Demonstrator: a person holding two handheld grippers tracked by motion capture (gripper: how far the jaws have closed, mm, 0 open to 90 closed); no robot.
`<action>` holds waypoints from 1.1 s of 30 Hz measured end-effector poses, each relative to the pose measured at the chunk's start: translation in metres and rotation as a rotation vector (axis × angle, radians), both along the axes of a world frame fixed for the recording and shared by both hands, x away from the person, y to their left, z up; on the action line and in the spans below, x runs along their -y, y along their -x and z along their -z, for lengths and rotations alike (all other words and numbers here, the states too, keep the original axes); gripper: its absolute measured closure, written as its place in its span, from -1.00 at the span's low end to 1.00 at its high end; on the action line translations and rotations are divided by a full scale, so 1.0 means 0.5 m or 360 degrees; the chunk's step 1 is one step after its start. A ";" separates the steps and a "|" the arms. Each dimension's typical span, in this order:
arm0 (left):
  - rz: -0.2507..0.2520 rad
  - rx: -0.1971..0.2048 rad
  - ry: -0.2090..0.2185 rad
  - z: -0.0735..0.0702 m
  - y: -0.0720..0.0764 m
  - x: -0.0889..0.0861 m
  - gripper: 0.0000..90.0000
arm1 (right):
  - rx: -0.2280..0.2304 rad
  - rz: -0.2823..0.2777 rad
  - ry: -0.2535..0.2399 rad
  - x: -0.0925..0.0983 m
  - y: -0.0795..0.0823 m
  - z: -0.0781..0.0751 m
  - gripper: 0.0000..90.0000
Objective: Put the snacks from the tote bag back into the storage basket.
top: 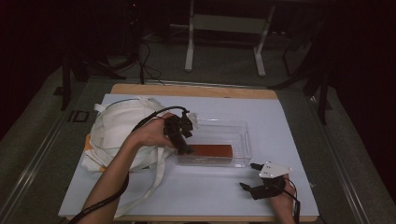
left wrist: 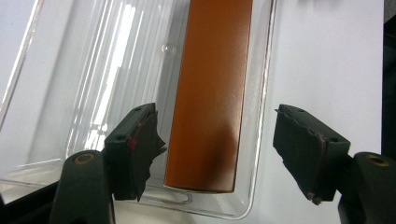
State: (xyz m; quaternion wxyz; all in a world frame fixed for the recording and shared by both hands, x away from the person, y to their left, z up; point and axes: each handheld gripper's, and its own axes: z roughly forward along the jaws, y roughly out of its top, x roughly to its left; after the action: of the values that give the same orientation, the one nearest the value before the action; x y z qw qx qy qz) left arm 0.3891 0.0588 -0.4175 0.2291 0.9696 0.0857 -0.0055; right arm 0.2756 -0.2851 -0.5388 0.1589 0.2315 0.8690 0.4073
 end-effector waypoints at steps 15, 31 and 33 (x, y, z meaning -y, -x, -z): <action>-0.0089 0.0059 0.0055 -0.014 0.003 -0.026 -0.29 | 0.0000 0.0000 0.0004 -0.001 0.000 0.000 -0.67; -0.0352 0.0239 0.0189 -0.041 0.048 -0.080 -0.31 | 0.0005 0.0004 0.0000 0.000 0.000 0.000 -0.67; -0.0391 0.0276 0.0213 -0.041 0.059 -0.086 -0.32 | 0.0003 0.0004 -0.0001 0.000 0.000 0.000 -0.67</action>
State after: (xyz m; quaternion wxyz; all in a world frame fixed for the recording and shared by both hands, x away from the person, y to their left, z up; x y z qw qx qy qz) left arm 0.3593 0.1019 -0.3968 0.2986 0.9313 0.1828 0.1006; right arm 0.2756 -0.2852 -0.5388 0.1602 0.2321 0.8685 0.4077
